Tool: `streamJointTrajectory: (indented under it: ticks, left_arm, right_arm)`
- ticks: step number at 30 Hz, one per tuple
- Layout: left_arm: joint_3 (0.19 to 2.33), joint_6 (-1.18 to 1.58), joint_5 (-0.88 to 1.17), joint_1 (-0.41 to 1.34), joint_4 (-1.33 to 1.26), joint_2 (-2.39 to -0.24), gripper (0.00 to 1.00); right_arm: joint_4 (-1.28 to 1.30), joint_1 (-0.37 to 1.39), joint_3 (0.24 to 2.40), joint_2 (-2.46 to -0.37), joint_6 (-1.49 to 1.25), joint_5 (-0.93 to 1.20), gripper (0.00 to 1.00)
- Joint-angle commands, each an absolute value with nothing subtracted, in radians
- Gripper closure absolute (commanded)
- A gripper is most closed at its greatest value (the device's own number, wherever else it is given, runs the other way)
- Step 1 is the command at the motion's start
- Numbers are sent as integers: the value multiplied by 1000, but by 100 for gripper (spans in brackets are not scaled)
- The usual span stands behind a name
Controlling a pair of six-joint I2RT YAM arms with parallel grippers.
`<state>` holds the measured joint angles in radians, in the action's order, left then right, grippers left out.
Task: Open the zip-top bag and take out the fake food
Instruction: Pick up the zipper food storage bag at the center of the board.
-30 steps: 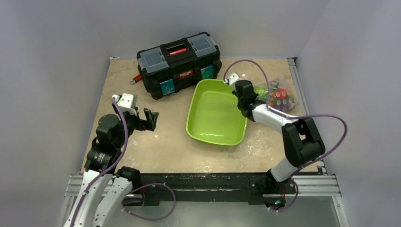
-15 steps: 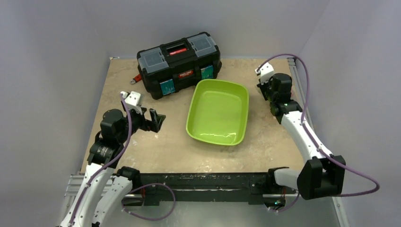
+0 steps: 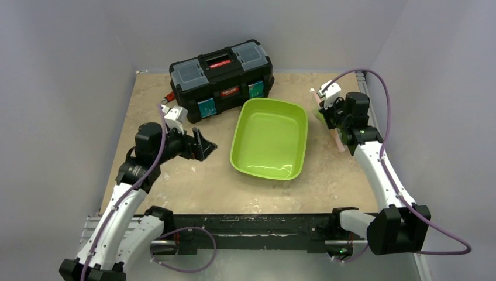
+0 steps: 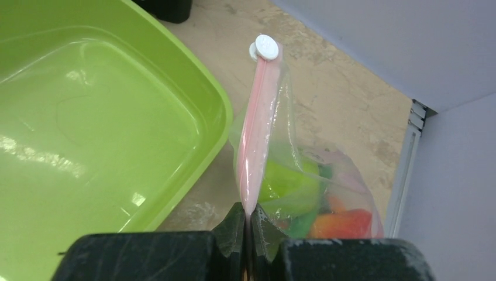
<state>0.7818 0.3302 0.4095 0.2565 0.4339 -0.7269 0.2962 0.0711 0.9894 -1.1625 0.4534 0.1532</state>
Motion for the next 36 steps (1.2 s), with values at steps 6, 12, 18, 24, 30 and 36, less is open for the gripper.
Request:
streamJointTrajectory:
  ticks: [6,12,18,24,30,36]
  left_arm:
    - [806,600,363,383,453,-794,1]
    - [881,605,129,557,564,-873,2]
    - [975,588,-9,710,588,-1030,5]
    - [1088,540,-183,767,584,-1216,6]
    - [1187,495,-171,721,550,-1460,18]
    - [1189,503,-120,691,503,-1600,36]
  right_arm:
    - [294,69,1020,-1149,474,302,100]
    - [302,69,1016,-1156,476,313,100]
    - [303,68,1013,-1157,477,327,100]
    - [306,68,1009,-1162,479,334,100]
    - [305,68,1008,-1091,480,339,100]
    - [302,68,1005,-1169,483,352,100]
